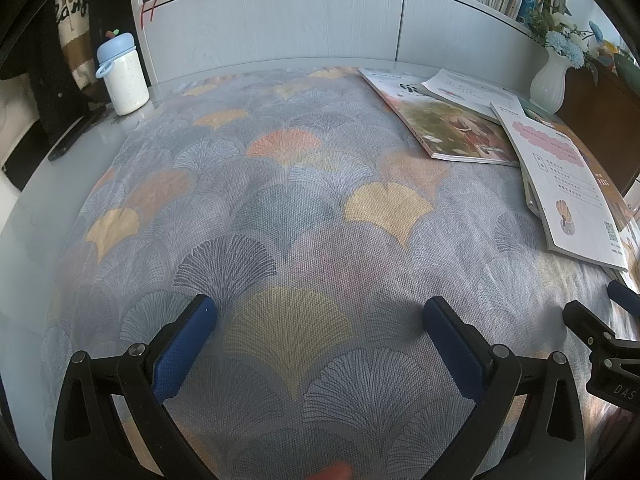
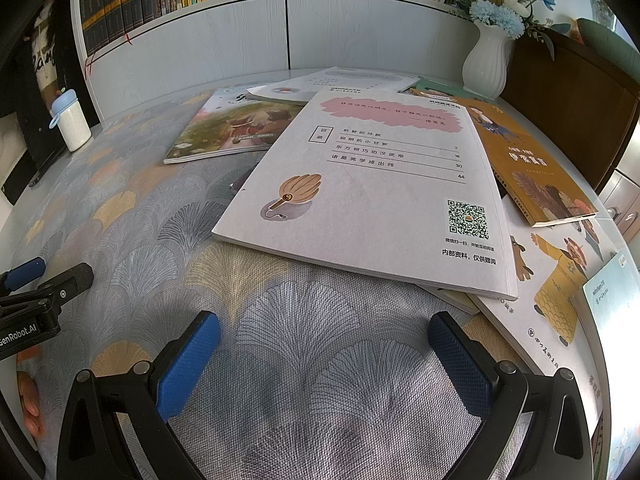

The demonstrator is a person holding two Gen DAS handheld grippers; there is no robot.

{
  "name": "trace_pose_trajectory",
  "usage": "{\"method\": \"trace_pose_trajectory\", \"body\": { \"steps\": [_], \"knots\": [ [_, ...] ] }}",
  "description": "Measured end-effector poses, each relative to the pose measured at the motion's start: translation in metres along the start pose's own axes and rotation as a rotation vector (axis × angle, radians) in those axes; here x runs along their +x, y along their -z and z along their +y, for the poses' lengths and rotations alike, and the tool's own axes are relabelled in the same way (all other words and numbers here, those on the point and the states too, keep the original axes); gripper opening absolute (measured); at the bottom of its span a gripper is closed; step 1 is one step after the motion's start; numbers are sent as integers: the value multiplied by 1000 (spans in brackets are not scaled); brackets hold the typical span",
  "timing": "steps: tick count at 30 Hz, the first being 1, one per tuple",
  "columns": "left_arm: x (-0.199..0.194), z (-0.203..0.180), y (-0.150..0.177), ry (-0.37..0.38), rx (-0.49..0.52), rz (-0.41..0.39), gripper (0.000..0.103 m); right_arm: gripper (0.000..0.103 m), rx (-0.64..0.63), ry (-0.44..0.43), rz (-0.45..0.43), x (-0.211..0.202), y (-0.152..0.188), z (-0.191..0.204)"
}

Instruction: Organize books

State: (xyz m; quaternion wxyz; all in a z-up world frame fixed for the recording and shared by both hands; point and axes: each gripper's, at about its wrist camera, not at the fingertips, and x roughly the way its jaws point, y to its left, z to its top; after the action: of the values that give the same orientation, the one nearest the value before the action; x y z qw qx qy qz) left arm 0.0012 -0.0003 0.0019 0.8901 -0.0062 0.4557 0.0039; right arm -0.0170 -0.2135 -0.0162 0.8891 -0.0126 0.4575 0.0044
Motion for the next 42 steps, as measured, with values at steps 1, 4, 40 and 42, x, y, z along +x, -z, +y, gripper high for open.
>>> {"method": "trace_pose_trajectory", "body": {
  "steps": [1, 4, 40, 42],
  "knots": [
    [0, -1, 0, -3, 2, 1, 103, 103, 0, 0, 0, 0, 0, 0],
    [2, -1, -4, -3, 8, 21, 103, 103, 0, 0, 0, 0, 0, 0],
    [2, 1, -1, 10, 4, 2, 103, 103, 0, 0, 0, 0, -1, 0],
    [2, 0, -1, 11, 3, 2, 103, 103, 0, 0, 0, 0, -1, 0]
  ]
}}
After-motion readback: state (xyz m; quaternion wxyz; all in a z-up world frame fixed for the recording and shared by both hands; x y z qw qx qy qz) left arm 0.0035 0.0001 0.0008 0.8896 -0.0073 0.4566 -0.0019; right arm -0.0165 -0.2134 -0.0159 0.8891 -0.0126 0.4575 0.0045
